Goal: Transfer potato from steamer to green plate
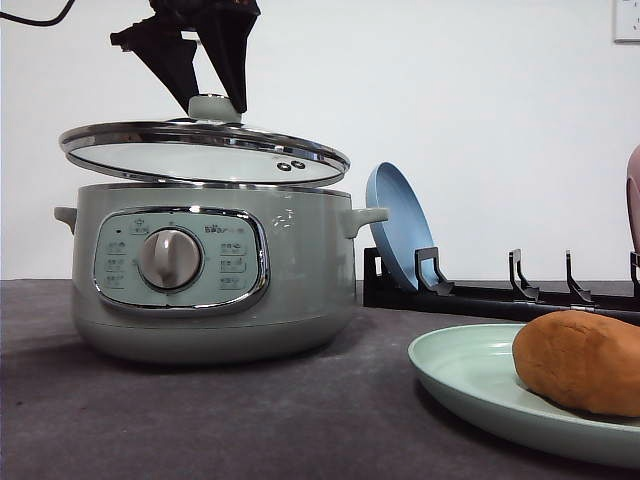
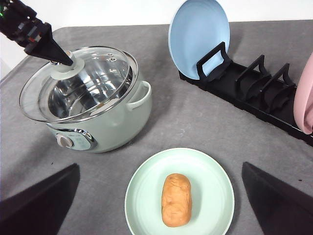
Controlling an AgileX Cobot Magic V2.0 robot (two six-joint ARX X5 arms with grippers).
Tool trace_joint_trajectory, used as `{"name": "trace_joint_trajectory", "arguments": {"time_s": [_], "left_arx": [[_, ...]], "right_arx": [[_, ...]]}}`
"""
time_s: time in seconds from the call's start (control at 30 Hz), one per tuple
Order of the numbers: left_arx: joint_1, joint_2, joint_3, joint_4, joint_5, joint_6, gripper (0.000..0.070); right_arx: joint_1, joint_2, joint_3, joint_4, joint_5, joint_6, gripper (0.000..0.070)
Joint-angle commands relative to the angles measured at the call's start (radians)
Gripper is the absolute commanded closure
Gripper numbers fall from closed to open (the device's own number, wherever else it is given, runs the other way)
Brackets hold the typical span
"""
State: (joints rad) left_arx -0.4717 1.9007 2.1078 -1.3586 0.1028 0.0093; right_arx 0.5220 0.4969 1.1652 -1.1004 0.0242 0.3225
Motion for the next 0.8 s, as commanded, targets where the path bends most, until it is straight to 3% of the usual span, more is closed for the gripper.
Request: {"name": "trace_joint_trajectory", "arguments": {"time_s": [0.0,0.77], "left_arx": [[-0.005,-0.013,0.029,0.027,0.001,0.001,0.07],[-0.006,0.063,0.028,0.052,-0.051,0.001,0.07]], "right_arx": [[0.006,0.003,0.015,0.007,0.003,0.015,0.0],[0.005,0.003,0.015,0.007,0.011,0.019,0.0]]}}
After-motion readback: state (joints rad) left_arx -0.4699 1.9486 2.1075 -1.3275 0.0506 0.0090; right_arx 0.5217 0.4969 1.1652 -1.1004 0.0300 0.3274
